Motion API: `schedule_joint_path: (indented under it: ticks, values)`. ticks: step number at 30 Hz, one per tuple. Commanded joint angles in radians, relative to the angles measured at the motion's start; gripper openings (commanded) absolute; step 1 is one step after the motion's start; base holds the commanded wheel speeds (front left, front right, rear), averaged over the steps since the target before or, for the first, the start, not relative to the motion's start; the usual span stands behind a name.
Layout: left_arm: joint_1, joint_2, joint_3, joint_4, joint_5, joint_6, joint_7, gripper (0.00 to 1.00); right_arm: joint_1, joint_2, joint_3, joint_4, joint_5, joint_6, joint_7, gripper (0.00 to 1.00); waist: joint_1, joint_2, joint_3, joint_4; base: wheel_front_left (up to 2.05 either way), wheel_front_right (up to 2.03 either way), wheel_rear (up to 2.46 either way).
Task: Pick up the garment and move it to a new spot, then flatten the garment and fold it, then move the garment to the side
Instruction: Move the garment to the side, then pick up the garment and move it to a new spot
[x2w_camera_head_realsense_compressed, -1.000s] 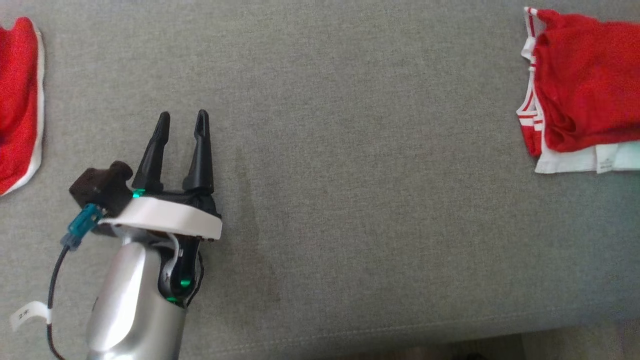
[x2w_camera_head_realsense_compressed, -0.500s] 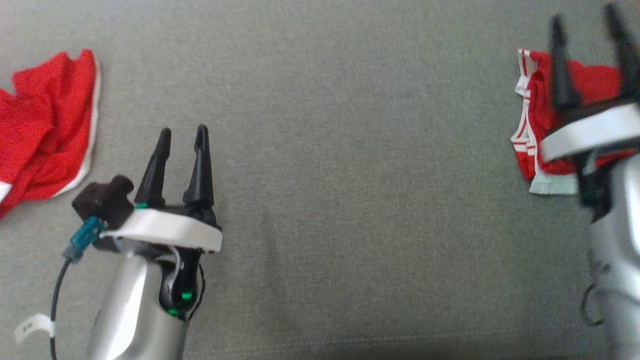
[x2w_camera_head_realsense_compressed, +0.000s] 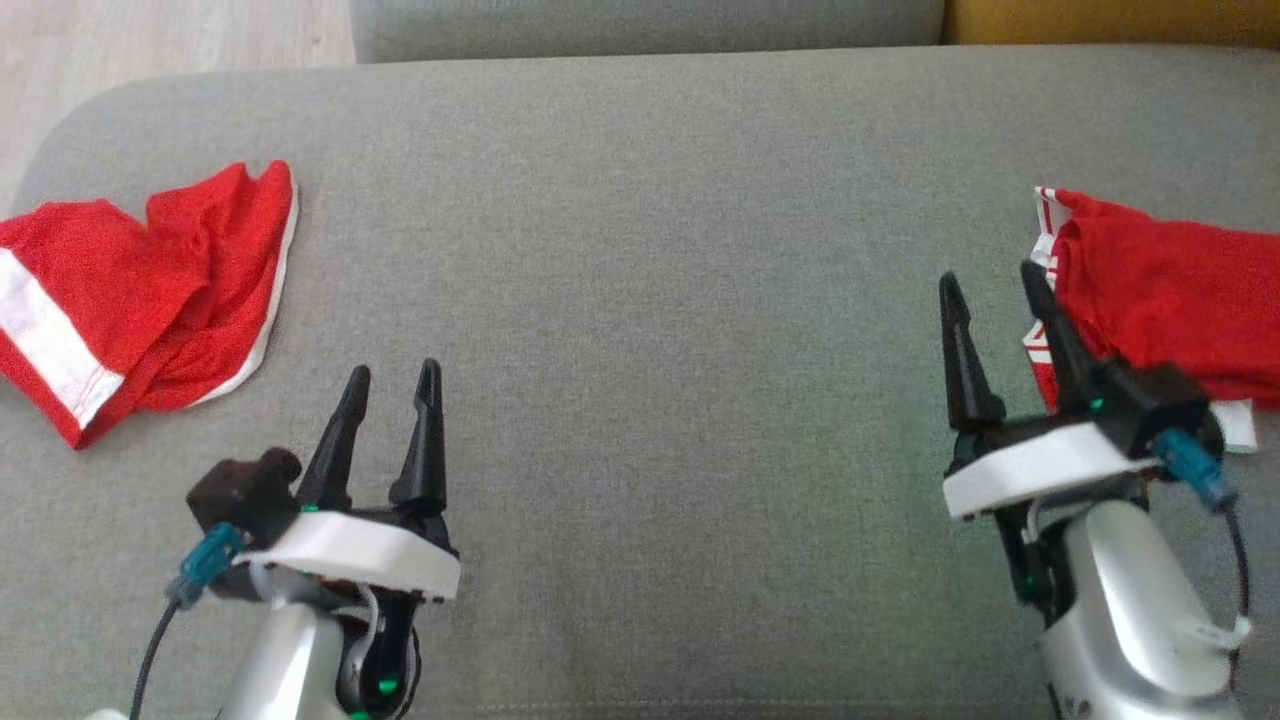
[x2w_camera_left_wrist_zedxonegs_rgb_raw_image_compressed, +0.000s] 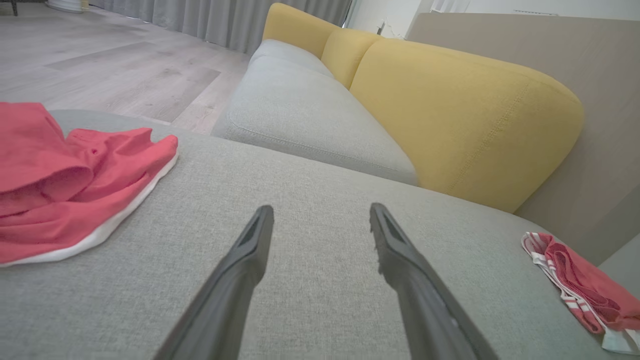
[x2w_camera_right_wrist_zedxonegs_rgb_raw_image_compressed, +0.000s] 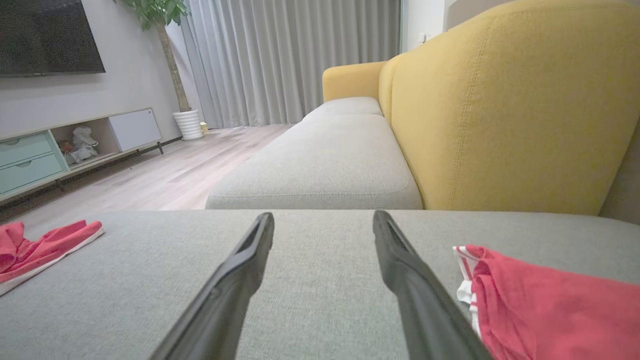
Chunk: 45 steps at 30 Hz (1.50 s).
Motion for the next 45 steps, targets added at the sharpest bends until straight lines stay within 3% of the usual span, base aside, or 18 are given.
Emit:
schedule_joint_path:
  ticks: [1,27,33,45]
  values:
    - [-0.022,0.012,0.037,-0.039,-0.004,0.006,-0.012,1.0,-0.008,0.014,0.016,-0.024,-0.004,0.002,-0.019,1.0,0.0001,0.0,-0.01,0.002,0.0,0.0,0.0]
    - [0.006,0.012,0.045,-0.07,-0.009,0.023,-0.012,1.0,0.064,0.025,0.009,-0.041,0.048,0.002,-0.048,1.0,0.0001,0.0,-0.03,-0.001,0.0,0.0,0.0]
    - [0.001,0.012,0.054,-0.073,-0.019,0.029,-0.012,1.0,0.064,0.026,0.021,-0.042,0.045,0.002,-0.048,1.0,0.0001,0.0,-0.031,0.054,0.0,0.0,0.0]
    - [0.001,0.012,0.071,-0.088,-0.058,0.044,-0.012,1.0,0.054,0.026,0.081,-0.02,0.042,0.002,-0.045,1.0,0.0001,0.0,-0.033,0.276,0.0,0.0,0.0]
